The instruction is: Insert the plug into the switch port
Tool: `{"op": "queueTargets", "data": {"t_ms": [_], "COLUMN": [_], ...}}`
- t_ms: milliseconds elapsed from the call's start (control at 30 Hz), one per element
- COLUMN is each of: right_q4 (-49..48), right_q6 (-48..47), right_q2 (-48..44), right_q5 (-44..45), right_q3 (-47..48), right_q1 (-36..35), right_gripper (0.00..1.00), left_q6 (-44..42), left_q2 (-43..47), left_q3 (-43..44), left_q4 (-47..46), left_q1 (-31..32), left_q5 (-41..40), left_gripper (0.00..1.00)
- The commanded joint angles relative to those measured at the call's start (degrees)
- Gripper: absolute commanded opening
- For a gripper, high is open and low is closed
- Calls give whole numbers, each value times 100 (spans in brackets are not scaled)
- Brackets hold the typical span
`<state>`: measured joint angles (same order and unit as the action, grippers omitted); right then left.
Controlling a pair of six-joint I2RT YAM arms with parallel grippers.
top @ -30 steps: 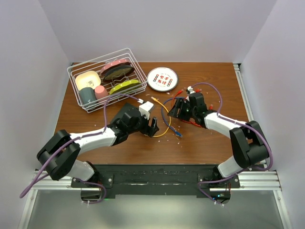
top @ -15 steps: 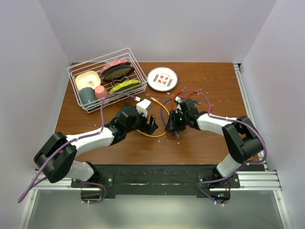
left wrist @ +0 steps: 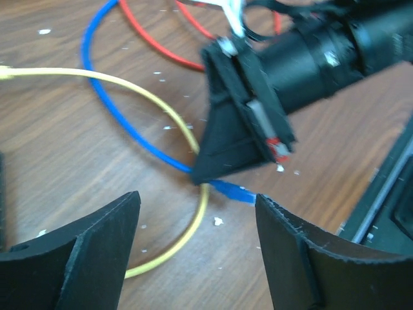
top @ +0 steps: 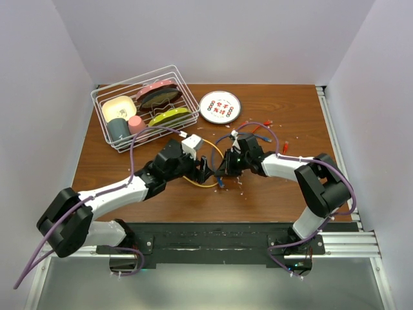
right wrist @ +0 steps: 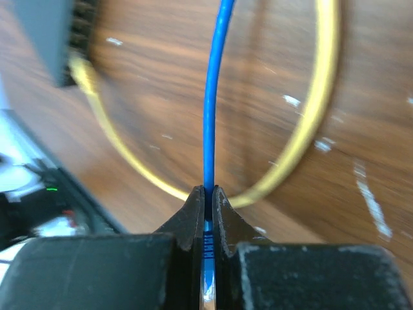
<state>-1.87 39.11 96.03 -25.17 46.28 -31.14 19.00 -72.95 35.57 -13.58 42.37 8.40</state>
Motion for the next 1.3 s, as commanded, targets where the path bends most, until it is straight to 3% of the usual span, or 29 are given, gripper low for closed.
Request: {"op": "queueTargets", "data": {"t_ms": [0, 433, 600, 767, 933, 1100, 1267], "right_q4": [-1069, -1579, -1615, -1720, -1667, -1965, -2352], "right_q6": [948, 1538, 1573, 1626, 1625, 1854, 2214], "right_q2": [-84, -699, -691, -744, -621, -384, -41], "right_q5": [-436, 21, -32, 38, -58, -610, -1244], "right_q3": [65, 12, -49, -242, -111, -23, 13], "right_q1": [-24, -24, -15, -15, -24, 81, 231], "right_gripper": [0, 0, 0, 0, 0, 0, 0], "left_q6": [191, 639, 798, 658, 61, -713, -1047], "left_q2": [-17, -1054, -1064, -836, -151, 509, 642], "left_q3": [-42, 222, 205, 152, -50, -77, 2], "left_q4": [-540, -795, -1181, -1331, -893, -224, -13], "left_q1": [-27, -9, -1, 8, 17, 26, 17], "left_q5": [731, 961, 1014, 1172, 576, -188, -156], "left_gripper": [74, 66, 52, 65, 69, 74, 75]}}
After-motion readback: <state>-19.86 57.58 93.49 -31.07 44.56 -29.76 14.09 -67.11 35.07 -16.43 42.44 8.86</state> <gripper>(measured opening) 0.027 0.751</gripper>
